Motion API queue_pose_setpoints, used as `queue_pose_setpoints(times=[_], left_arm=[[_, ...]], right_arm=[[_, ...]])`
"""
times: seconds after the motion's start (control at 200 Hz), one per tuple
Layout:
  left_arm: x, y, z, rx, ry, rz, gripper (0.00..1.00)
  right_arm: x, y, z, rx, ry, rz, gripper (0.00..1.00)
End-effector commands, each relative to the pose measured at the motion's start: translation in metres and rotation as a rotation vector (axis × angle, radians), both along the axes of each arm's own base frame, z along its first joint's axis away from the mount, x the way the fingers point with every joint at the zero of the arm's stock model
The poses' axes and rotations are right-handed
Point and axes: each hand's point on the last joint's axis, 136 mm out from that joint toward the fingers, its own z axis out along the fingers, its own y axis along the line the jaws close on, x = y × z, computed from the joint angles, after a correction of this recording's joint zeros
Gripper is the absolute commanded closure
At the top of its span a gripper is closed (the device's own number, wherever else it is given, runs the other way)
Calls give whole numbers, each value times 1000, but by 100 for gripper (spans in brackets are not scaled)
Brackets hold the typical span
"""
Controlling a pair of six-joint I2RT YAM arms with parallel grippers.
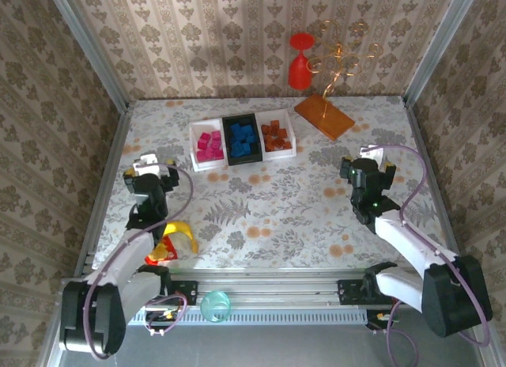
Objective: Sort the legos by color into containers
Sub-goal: Reset both arms
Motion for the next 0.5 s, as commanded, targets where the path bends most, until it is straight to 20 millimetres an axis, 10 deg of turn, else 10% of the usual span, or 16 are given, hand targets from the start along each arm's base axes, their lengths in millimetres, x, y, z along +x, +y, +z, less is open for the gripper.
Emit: queue_pose_setpoints(times=[0.0, 0.495], left_arm=[[8, 16, -11, 44, 12, 14, 0], [48, -14, -57, 9, 88, -204, 0]], right_arm=[[6, -9, -6, -30, -2, -37, 0], [29, 8, -41, 7, -22, 189, 0]])
